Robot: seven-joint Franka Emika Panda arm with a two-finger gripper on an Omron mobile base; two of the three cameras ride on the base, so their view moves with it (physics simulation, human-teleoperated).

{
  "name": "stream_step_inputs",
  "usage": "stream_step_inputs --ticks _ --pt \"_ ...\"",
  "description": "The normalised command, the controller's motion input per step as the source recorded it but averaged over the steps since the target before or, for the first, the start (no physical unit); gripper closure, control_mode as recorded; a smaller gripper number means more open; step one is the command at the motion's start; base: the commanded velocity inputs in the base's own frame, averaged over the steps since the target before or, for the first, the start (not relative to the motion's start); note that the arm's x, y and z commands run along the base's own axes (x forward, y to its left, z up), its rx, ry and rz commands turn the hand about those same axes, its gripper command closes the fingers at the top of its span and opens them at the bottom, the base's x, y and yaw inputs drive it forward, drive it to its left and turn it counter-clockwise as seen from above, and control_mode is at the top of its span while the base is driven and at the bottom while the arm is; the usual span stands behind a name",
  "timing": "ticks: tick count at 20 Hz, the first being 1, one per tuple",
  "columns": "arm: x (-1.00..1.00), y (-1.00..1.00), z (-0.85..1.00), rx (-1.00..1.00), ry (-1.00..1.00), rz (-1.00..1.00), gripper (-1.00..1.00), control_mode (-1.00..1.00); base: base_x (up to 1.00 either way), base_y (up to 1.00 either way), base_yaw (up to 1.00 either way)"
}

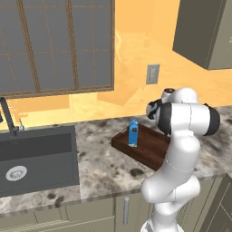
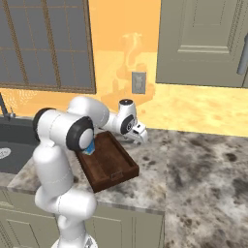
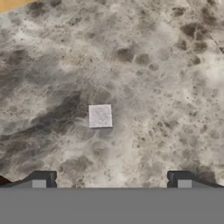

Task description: Take out the milk from the fridge and place it on the tray on the counter. Then take the sugar cube near the tray and place it in the tray.

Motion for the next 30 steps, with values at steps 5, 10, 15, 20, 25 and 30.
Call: stream_step_inputs --ticks 5,10,15,20,25,30 --pt "0.34 -0.02 -0.16 0.01 0.0 0.0 -1.0 -1.0 0.0 0.0 0.0" --pt "0.16 -0.04 -0.13 0.01 0.0 0.0 -1.0 -1.0 0.0 0.0 0.0" --pt "0.1 -0.19 -0.05 0.02 0.0 0.0 -1.0 -1.0 0.0 0.0 0.0" --pt "0.01 -0.09 -0.13 0.03 0.0 0.0 -1.0 -1.0 0.0 0.0 0.0" --pt "0.01 0.0 -0.15 0.03 0.0 0.0 -1.0 -1.0 0.0 0.0 0.0" --pt "0.0 0.0 -0.02 0.0 0.0 0.0 -1.0 -1.0 0.0 0.0 0.0"
